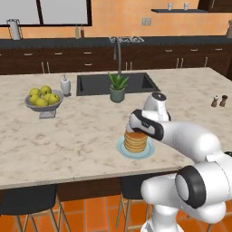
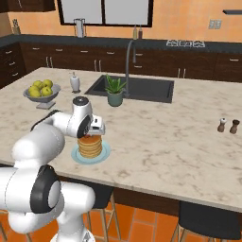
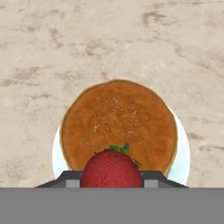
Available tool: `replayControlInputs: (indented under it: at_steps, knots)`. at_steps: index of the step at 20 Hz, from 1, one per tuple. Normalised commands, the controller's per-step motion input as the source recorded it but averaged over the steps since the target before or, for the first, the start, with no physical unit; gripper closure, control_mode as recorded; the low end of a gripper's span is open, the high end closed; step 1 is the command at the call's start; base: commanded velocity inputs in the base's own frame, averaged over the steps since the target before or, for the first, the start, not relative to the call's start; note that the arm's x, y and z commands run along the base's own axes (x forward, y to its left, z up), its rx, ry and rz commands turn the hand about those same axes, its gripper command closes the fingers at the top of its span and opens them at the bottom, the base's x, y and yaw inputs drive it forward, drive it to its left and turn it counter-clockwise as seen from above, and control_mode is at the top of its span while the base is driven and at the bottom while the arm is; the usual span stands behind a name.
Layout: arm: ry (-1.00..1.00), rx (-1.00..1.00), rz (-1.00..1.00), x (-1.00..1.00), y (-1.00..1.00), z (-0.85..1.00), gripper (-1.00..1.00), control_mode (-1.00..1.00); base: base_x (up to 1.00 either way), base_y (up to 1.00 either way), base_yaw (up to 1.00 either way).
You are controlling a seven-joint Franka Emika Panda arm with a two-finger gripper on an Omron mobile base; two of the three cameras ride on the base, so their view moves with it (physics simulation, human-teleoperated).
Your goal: Take the strawberry from the fridge and place it on top of the pancake, located on the dining counter.
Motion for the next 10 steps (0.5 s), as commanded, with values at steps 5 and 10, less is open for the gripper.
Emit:
replayControlInputs:
  at_steps: [5, 10]
  knots:
    - [0.02, 0.00, 0.00, 0.13, 0.01, -0.19, 1.00, -1.00, 0.00, 0.00, 0.00]
    - [0.00, 0.00, 0.00, 0.04, 0.00, -0.18, 1.00, -1.00, 0.00, 0.00, 0.00]
